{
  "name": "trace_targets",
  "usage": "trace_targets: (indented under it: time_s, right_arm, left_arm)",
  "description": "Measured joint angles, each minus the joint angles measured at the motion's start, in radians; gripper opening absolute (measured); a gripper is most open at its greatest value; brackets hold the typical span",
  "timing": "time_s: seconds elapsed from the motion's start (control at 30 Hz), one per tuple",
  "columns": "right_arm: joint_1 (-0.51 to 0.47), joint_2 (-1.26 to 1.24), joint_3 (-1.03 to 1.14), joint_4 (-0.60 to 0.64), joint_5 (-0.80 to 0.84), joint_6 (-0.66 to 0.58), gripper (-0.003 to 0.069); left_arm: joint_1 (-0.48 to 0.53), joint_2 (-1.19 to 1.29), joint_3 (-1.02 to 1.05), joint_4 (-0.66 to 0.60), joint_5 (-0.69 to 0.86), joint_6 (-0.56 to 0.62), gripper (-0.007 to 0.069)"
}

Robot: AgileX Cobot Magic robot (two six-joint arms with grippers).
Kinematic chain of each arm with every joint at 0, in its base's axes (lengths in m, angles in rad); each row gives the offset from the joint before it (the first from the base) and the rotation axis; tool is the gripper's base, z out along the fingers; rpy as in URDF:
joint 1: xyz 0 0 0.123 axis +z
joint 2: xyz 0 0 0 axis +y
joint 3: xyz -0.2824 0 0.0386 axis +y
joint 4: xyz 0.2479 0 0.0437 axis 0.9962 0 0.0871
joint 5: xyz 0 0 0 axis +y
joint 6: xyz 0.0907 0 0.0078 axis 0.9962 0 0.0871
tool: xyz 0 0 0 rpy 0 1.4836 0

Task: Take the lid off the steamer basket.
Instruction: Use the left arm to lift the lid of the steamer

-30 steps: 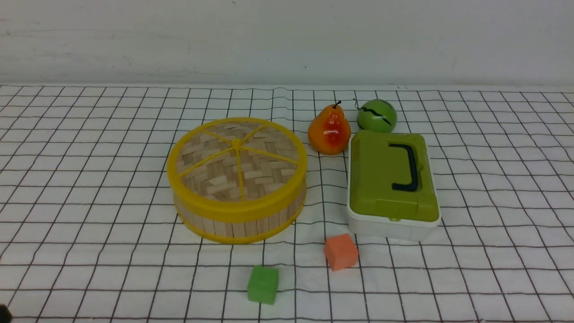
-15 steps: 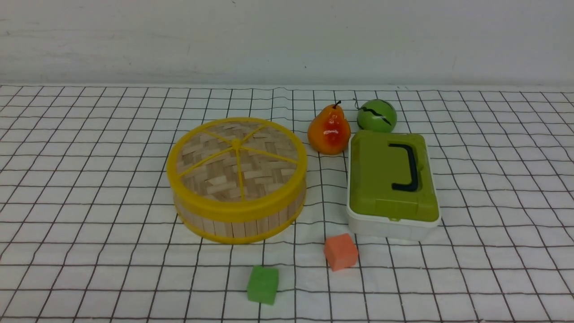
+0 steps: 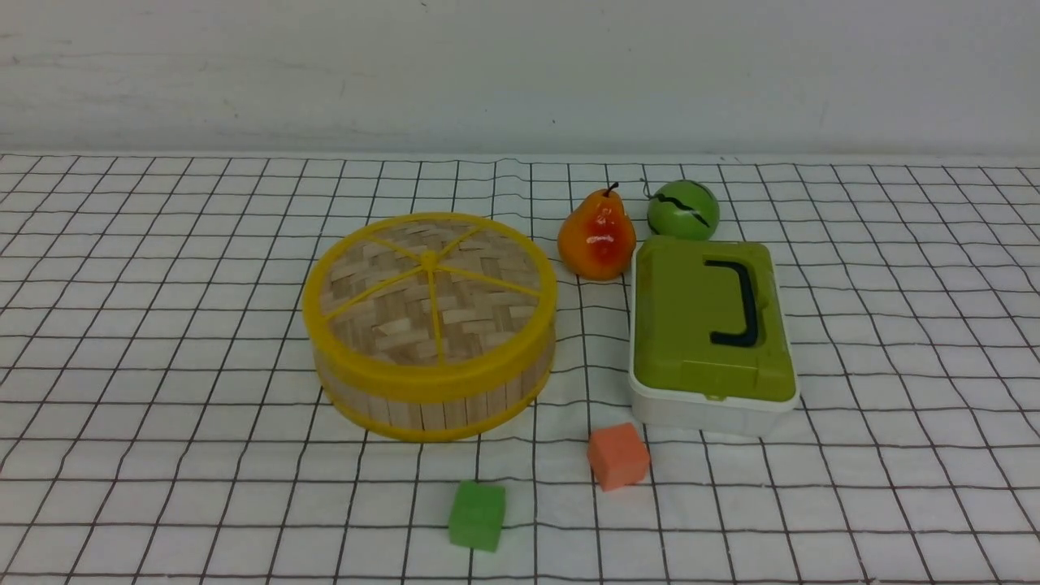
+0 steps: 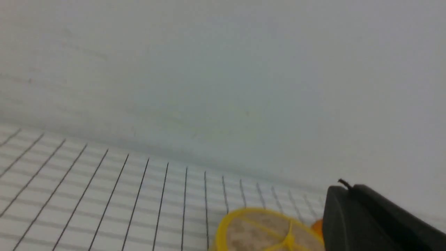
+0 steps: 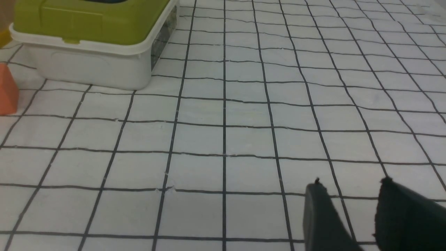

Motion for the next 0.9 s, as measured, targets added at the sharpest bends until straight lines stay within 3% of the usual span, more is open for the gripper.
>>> trace_targets:
  time_s: [0.17,0.4,0.53,0.7,0.8,0.9]
  right_arm:
    - [0.0,0.0,0.0,0.0,0.0,0.0,0.0239]
    - [0.0,0.0,0.0,0.0,0.0,0.0,0.0239]
    - [0.0,0.0,0.0,0.0,0.0,0.0,0.0239]
    - [0.0,0.0,0.0,0.0,0.0,0.0,0.0239]
    - [0.0,0.0,0.0,0.0,0.0,0.0,0.0239]
    - [0.0,0.0,0.0,0.0,0.0,0.0,0.0239]
  left_arm:
    - [0.0,0.253,-0.098,-0.082,0.136,0.071,-0.0013]
    - [0.0,0.575,-0.311,-0.482,0.429,0.455,-0.0013]
    - [0.0,0.754,-0.43,-0.578,0.561,0.53,-0.0013]
    - [-0.017,0.925,-0.544,-0.565,0.607,0.524,-0.0013]
    - [-0.085,1.013,-0.627,-0.482,0.572,0.485,-0.0013]
    - [-0.19,1.116,-0.742,-0.286,0.523,0.374,-0.0011]
